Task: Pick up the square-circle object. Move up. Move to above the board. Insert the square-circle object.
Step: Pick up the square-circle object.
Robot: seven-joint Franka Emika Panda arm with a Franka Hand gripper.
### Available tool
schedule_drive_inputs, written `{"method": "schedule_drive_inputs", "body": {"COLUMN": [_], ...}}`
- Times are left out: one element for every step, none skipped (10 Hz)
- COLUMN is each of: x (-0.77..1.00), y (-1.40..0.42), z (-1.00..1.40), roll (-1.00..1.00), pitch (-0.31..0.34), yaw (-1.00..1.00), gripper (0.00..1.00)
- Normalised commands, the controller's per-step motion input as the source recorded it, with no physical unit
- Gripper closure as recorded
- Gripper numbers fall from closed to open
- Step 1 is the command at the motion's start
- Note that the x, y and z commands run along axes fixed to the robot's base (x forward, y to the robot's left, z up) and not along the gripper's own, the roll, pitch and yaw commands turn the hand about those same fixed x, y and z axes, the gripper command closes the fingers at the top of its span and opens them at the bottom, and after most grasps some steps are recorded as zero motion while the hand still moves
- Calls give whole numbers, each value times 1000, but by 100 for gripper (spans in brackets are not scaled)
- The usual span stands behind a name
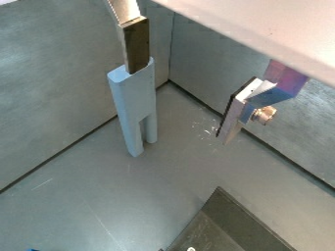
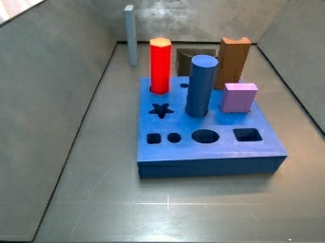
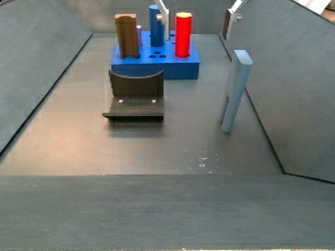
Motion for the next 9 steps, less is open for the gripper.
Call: {"method": "schedule_drive_inputs", "body": {"x": [0, 0, -254, -577, -886, -946, -883, -749, -534], "y": [-20, 0, 0, 0, 0, 37, 174, 277, 266], "z": [0, 0, 0, 0, 17, 34, 0, -86, -263], "roll": [9, 0, 0, 0, -6, -21, -60, -49, -19], "pitch": [0, -9, -16, -100, -107, -99, -206, -257, -299], "yaw": [0, 0, -17, 0, 0, 9, 66, 89, 0], "gripper": [0, 0, 0, 0, 0, 0, 0, 0, 0]}}
